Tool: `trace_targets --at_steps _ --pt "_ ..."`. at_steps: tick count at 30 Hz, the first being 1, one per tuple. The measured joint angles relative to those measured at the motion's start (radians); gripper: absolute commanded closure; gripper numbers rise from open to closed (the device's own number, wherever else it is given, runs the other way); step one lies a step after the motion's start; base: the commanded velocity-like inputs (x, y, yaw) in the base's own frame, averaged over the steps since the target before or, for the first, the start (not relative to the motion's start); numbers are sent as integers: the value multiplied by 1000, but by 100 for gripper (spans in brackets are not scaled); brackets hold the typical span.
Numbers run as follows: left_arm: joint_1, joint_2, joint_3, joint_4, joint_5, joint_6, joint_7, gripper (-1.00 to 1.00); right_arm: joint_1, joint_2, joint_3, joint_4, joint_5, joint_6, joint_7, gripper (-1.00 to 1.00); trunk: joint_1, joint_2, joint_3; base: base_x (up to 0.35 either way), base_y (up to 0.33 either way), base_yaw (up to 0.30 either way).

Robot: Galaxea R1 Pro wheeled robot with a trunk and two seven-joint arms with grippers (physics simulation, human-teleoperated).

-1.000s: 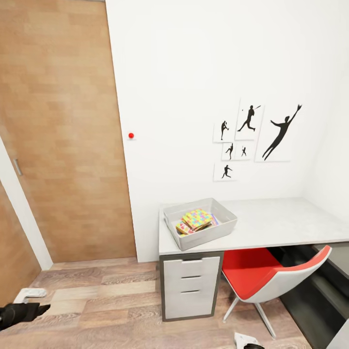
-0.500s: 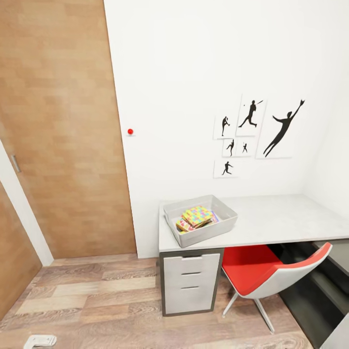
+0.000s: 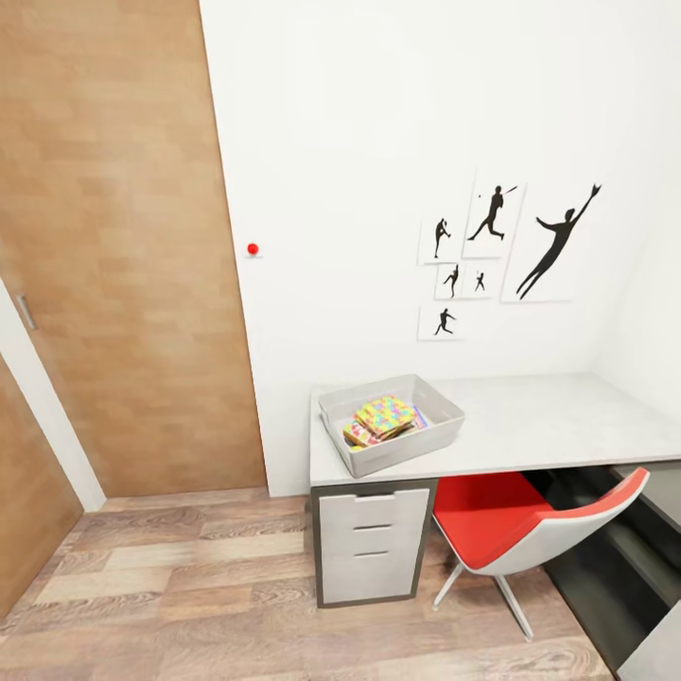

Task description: Put all the toys in the child's room - the three board games (two on the bed and one on the table), the two jigsaw puzzles on the table, and the tennis ball on the table - inside the toy box on the table in the child's room.

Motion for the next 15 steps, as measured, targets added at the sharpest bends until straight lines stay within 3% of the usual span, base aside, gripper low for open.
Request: trace_targets --at_steps 5,15 --pt "27 -24 0 1 0 -9 21 -100 0 3 48 42 -3 -65 -2 -100 0 0 -8 0 0 0" --pt "55 -74 0 45 1 -7 26 -100 0 3 63 180 -4 -213 -2 -100 0 0 -24 0 0 0"
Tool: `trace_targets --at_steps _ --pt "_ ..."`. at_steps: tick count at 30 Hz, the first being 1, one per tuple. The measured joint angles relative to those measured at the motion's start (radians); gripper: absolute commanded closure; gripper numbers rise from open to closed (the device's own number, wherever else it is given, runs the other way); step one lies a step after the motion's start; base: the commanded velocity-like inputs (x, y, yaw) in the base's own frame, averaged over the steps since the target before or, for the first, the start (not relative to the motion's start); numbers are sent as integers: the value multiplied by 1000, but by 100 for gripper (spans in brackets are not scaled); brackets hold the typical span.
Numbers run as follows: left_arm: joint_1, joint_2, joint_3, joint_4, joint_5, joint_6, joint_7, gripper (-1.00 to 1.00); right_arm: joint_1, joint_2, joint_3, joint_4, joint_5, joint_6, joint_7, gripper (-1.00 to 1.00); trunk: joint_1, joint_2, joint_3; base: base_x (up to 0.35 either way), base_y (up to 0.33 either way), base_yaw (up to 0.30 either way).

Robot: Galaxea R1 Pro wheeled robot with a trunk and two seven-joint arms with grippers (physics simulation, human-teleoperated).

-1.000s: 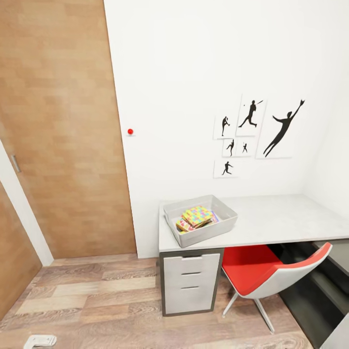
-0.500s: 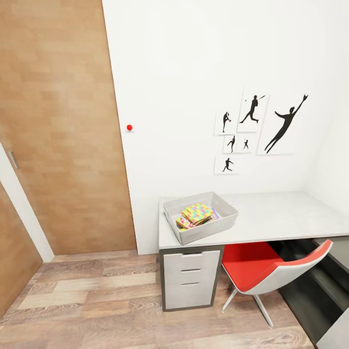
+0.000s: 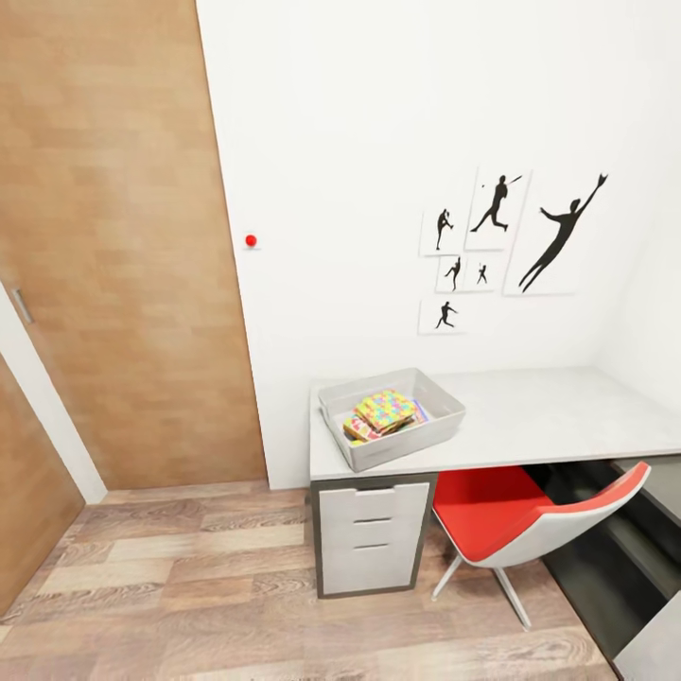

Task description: Put all the toys in the child's room - the three board games (two on the bed and one on the table), the two jigsaw puzzles on the table, and the tennis ball on the table - inside the toy box on the table in the child's room.

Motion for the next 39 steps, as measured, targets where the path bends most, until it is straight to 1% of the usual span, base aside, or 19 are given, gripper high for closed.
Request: trace_targets --at_steps 2,5,9,11,17,24,29,33,39 --pt "13 -13 0 3 0 -1 0 -100 0 0 0 44 3 -47 0 -100 0 0 -3 0 0 0" --pt "18 -18 0 5 0 -1 0 -100 0 -1 -1 73 7 -85 -1 -100 0 0 -8 0 0 0" --pt "25 -30 0 6 -1 2 0 -100 1 -1 -1 149 8 -194 -3 -100 0 0 -15 0 0 0" --pt "28 -34 0 6 -1 2 0 -100 1 -1 -1 180 7 -223 -3 -100 0 0 -18 0 0 0" --pt "49 -47 0 6 -1 0 0 -100 0 -2 -1 213 7 -253 -3 -100 0 0 -28 0 0 0" --pt "59 -51 0 6 -1 -3 0 -100 0 -3 -2 219 5 -265 -3 -100 0 0 -33 0 0 0" --pt "65 -53 0 6 0 -6 0 -100 1 -4 -3 224 0 -312 -3 -100 0 0 -33 0 0 0" --pt "66 -57 0 6 0 -6 1 -100 1 -3 -3 244 -3 -334 -4 -100 0 0 -34 0 0 0" --pt "75 -78 0 6 2 -7 2 -100 1 -2 -2 260 -5 -345 -4 -100 0 0 -34 0 0 0"
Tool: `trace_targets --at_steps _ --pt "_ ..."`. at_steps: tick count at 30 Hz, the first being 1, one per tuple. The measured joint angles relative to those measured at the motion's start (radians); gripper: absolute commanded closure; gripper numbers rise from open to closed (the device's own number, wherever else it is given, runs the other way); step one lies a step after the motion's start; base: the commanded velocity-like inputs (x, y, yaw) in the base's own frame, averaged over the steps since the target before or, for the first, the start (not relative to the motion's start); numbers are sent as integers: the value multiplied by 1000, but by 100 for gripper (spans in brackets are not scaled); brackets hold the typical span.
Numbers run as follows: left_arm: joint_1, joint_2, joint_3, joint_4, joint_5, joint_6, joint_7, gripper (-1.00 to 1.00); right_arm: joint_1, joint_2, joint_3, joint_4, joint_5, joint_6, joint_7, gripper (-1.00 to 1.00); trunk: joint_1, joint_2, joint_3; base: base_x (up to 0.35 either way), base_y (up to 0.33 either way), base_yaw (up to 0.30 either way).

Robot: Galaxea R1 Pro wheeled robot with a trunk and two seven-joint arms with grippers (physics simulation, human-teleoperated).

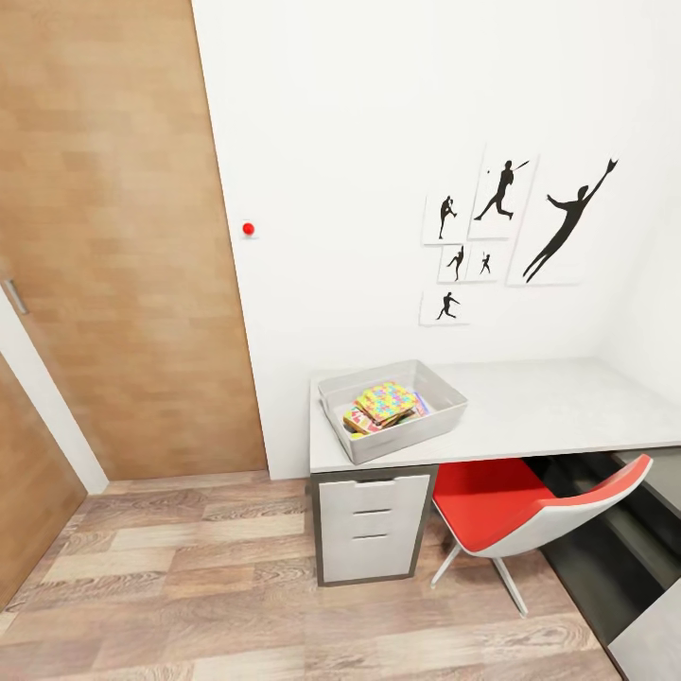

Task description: Put all the toys in the child's room - the three board games (two on the bed and one on the table), the two jigsaw puzzles on the table, and the tennis ball on the table - inside the toy box on the table in the child's room.

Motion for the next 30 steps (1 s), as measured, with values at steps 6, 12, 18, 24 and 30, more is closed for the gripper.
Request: trace_targets --at_steps 6,12,18,24,30 --pt "11 -6 0 0 -1 -2 5 -100 0 8 0 3 -3 5 0 -100 0 0 0 0 0 0" --pt "13 -7 1 -1 -1 -2 5 -100 0 19 -1 5 -4 10 0 -100 0 0 0 0 0 0" --pt "13 -7 3 -3 0 -3 5 -100 0 18 -7 6 -9 10 -4 -100 0 0 0 0 0 0" --pt "13 -7 4 -3 0 -2 5 -100 0 10 -9 6 -9 7 -9 -100 0 0 0 0 0 0" --pt "13 -7 3 -3 -2 -3 5 -100 0 5 -8 7 -3 1 -8 -100 0 0 0 0 0 0"
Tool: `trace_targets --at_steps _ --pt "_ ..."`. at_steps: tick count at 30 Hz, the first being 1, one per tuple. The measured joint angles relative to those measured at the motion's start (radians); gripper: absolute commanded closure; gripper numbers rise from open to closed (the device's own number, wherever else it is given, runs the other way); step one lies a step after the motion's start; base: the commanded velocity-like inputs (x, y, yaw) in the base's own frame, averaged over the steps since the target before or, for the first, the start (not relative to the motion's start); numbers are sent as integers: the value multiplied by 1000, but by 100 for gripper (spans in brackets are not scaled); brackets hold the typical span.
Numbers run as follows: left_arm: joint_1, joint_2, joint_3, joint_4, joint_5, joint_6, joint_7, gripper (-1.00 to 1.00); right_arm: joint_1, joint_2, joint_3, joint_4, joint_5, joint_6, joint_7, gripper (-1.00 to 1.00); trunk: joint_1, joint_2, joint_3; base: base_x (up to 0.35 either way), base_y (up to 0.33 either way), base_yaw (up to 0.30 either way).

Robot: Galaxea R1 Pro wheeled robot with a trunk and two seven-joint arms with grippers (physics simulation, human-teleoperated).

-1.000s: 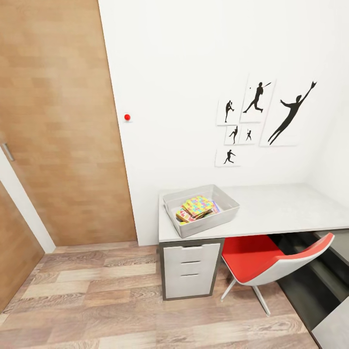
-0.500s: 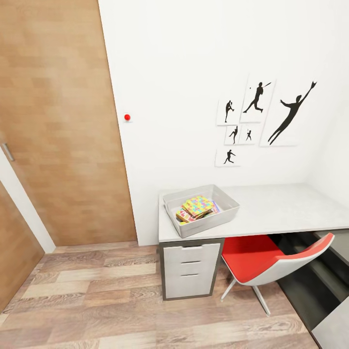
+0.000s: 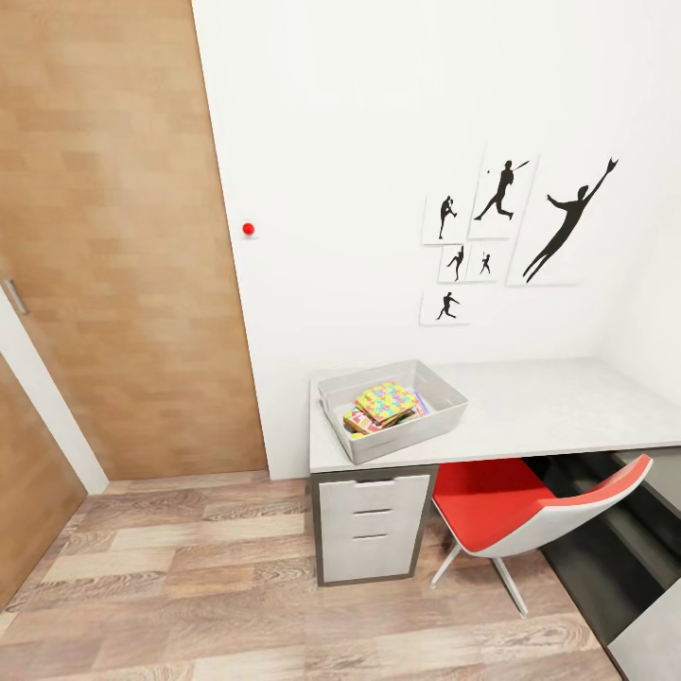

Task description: Put all the toys in the child's room - the three board games (two on the bed and one on the table), the two jigsaw puzzles on the table, and the tennis ball on the table - inside the toy box on the table in the child's room.

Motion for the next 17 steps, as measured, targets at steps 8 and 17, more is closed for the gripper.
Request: trace_targets --at_steps 8,17 --pt "0 0 0 0 1 1 0 -100 0 1 3 0 1 0 0 -100 0 0 0 0 0 0" --pt "0 0 0 0 0 1 0 -100 0 2 3 1 1 -1 0 -100 0 0 0 0 0 0"
